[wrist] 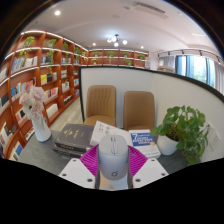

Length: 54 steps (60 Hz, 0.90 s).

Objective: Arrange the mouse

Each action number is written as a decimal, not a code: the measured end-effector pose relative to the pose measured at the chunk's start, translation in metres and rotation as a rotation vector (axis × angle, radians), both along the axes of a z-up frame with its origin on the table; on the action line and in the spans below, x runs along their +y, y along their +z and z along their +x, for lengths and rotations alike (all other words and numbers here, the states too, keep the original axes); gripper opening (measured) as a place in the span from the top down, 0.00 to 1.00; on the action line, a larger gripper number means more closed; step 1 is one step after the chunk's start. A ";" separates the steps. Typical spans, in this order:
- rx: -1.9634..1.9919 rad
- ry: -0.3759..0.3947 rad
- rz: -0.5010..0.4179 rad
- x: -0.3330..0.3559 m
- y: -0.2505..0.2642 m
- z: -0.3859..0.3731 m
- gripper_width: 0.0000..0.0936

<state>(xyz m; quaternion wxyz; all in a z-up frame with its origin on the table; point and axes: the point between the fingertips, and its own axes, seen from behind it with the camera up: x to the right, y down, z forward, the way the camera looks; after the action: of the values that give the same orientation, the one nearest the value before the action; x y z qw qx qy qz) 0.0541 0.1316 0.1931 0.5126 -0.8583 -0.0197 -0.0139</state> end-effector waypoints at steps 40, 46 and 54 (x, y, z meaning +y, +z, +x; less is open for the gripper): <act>0.026 -0.017 -0.278 -0.028 -0.204 -0.026 0.52; 0.047 -0.025 -0.287 -0.029 -0.205 -0.027 0.43; 0.023 -0.055 -0.294 -0.035 -0.187 -0.022 0.19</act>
<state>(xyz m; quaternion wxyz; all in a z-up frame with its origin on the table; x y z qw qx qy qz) 0.0326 0.0971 0.0057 0.3811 -0.9244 0.0079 -0.0151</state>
